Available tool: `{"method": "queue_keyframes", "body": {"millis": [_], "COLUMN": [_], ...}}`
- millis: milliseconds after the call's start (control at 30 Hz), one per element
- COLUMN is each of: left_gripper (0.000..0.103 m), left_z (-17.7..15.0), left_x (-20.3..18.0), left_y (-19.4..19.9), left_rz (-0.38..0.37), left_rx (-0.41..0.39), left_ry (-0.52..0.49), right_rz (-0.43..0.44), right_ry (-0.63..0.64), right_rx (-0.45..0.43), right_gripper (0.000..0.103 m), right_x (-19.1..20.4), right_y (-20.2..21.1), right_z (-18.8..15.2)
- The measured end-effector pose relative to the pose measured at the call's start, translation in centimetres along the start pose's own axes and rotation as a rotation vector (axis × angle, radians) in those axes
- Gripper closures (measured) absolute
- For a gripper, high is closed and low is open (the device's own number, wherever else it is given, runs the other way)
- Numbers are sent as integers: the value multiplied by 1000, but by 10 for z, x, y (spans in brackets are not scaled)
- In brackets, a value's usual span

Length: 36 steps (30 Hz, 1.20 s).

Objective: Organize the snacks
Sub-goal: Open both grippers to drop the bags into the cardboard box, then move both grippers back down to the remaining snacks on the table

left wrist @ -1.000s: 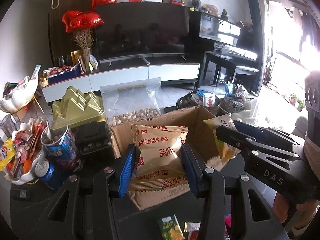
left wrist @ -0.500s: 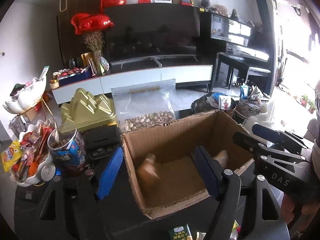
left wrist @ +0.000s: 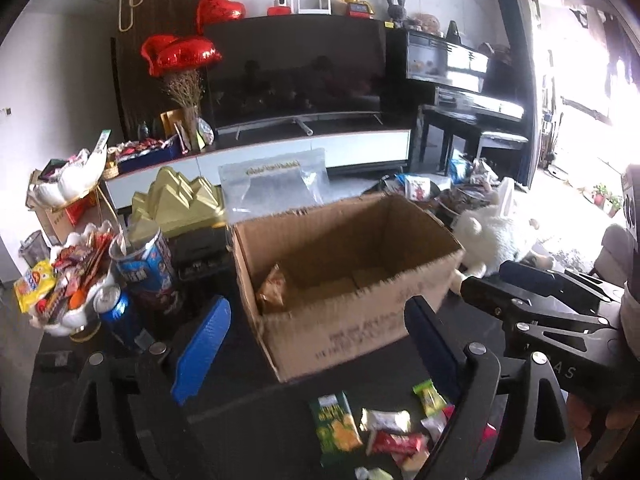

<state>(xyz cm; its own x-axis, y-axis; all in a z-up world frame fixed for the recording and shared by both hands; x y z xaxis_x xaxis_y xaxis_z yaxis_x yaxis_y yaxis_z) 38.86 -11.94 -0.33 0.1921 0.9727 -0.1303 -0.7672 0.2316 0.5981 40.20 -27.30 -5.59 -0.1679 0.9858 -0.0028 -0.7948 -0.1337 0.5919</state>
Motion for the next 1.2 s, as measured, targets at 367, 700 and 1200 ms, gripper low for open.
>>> {"method": "queue_keyframes", "body": {"millis": [367, 700, 1200], "left_gripper": [14, 14, 24], "left_z": [-47, -98, -152], "left_x": [-13, -20, -37], "left_y": [28, 17, -28], "left_rz": [-16, -39, -65], "left_rx": [57, 186, 409], "left_ry": [16, 59, 108], "right_rz": [3, -3, 15], "right_ry": [-8, -37, -138], "right_rx": [56, 131, 273], "right_gripper": [48, 48, 48], "right_x": [2, -1, -15], "right_y": [30, 35, 5], "right_z": [-48, -95, -157]}}
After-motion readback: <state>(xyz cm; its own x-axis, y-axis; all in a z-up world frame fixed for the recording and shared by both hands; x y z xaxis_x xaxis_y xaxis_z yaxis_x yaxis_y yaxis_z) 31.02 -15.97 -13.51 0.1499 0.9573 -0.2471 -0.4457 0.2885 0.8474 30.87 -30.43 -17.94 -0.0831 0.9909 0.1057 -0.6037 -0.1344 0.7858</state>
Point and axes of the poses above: each gripper's, at about its wrist camera, not at the fingertips, and y roughly against the way its jaws point, x to its left, z to its top, the point moved 10 cm from there along -y, roughly the way its jaws point, and after that the axes turned 11 degrees about y, right-handed, at the moved point
